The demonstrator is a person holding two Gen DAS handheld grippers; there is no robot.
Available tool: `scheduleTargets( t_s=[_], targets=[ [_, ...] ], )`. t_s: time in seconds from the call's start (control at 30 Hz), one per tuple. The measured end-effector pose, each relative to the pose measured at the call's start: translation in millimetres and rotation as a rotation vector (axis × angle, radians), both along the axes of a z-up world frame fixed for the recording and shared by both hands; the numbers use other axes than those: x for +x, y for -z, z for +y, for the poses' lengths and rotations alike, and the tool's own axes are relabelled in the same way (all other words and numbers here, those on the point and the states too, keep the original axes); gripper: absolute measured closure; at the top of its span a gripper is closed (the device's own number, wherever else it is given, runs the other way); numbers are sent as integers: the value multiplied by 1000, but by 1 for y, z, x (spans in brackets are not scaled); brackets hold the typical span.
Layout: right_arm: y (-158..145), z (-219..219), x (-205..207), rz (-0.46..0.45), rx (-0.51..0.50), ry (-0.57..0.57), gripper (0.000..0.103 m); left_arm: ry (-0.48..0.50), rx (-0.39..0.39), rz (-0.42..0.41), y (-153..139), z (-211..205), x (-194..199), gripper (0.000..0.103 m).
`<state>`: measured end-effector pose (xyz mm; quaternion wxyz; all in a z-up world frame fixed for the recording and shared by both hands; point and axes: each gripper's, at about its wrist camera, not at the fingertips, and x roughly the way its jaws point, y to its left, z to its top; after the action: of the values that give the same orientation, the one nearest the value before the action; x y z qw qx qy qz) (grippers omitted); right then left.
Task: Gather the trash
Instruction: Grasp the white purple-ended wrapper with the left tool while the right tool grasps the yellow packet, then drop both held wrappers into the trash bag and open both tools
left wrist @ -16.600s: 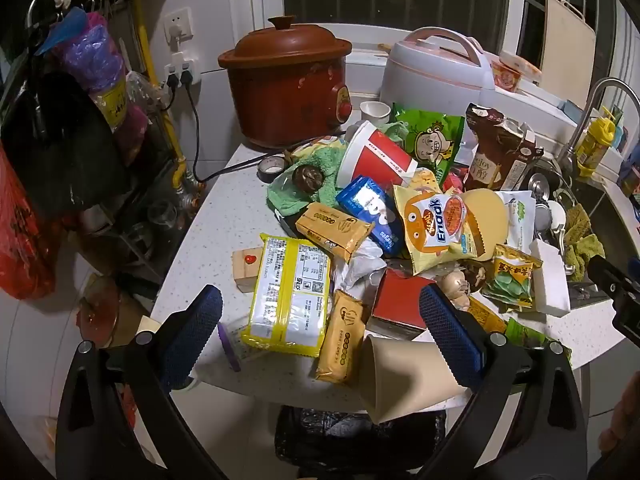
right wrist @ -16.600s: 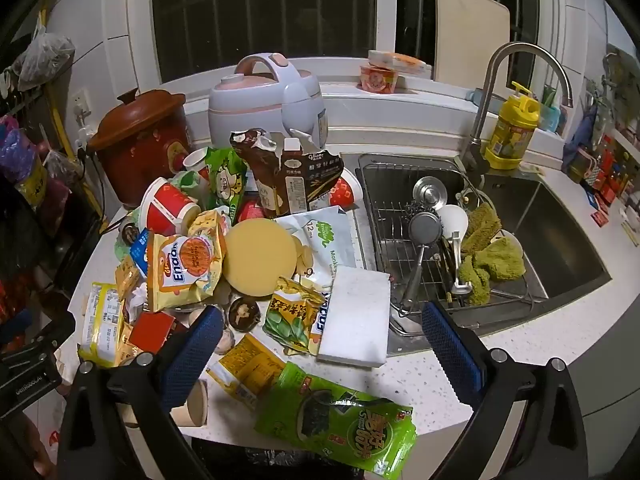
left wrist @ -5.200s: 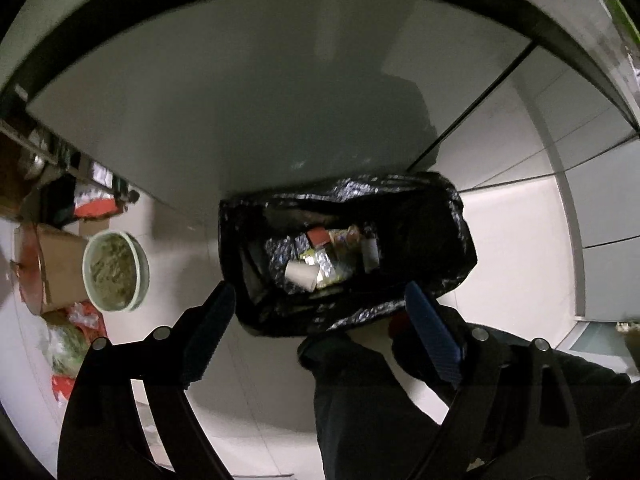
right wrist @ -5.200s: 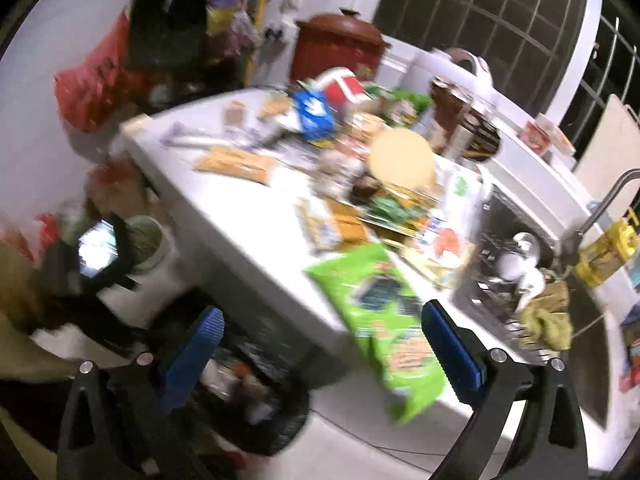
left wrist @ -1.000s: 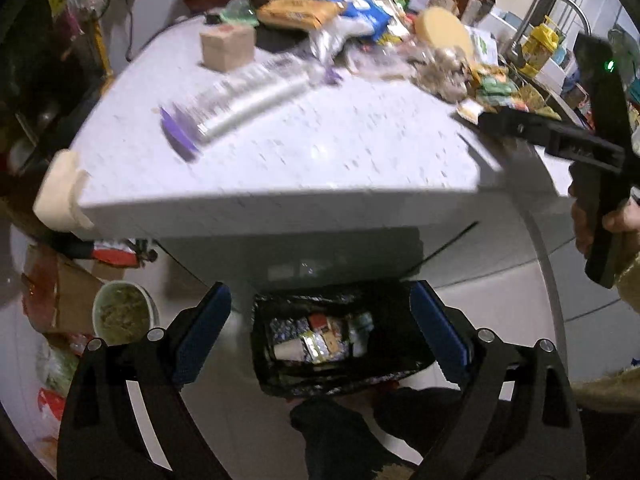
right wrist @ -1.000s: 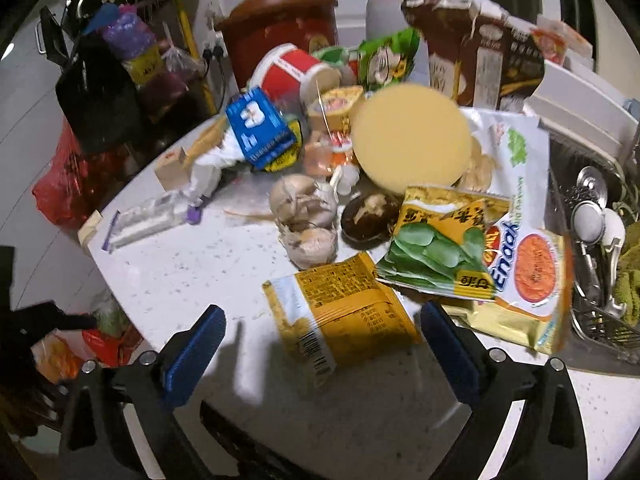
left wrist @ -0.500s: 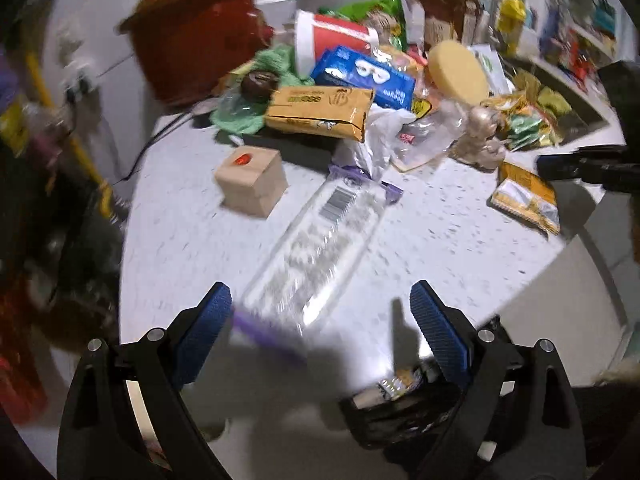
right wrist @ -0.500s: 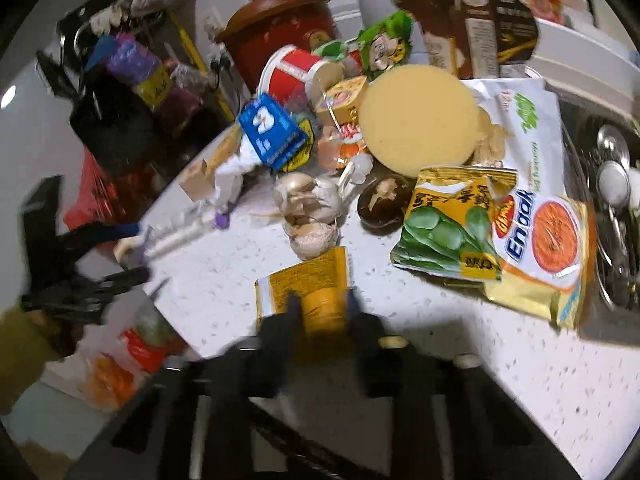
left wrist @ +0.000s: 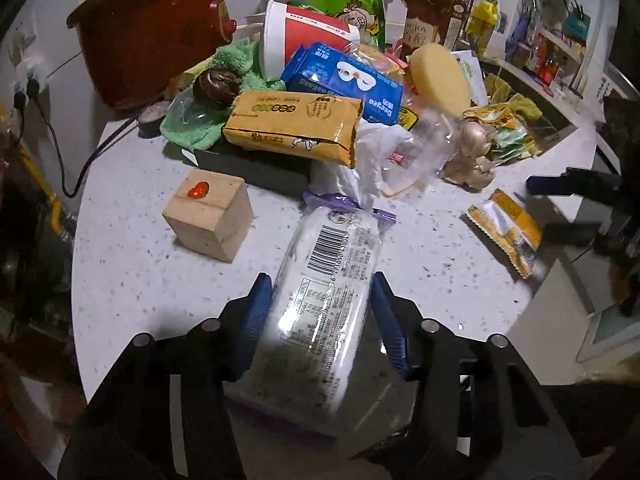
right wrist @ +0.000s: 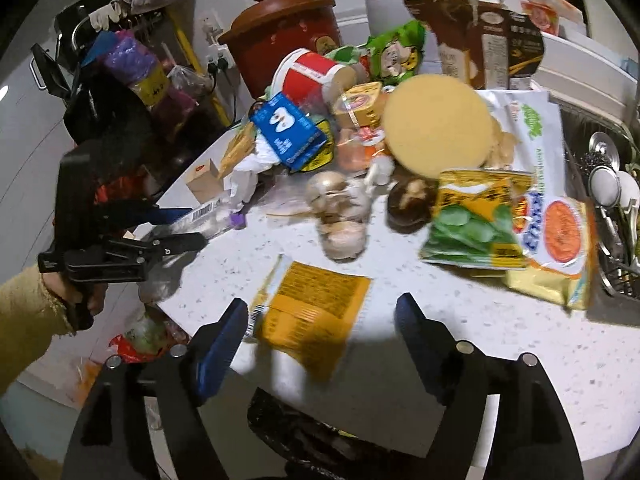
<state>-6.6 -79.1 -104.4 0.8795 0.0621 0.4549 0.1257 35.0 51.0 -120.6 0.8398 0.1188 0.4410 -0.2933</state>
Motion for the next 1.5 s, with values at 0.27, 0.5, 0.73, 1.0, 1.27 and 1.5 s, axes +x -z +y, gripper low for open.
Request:
scheduleTargets(
  t_s=[0.27,0.5,0.73,1.0,1.27,1.5],
  targets=[
    [16,47,0,-51,-215,6,26,-55,-78,14,-1,10,-26,59],
    [12,35,3,-50,-103,-4,58,-110,-159,19,-6,18,-42,59],
    [-20,36,-22,-64,-41,-59,61,-92,-215,23,-27,21,-75,60],
    [-30,44,-81,29,-52,-203,61,-59,-202,130,-18,18,-140,60],
    [85,42,-103,278,-90,-200,60,-55,-136,361,87,1,-164,60],
    [219,38,-87,438,-142,-141,59,-134,-34,551,233,-18,-136,60]
  ],
)
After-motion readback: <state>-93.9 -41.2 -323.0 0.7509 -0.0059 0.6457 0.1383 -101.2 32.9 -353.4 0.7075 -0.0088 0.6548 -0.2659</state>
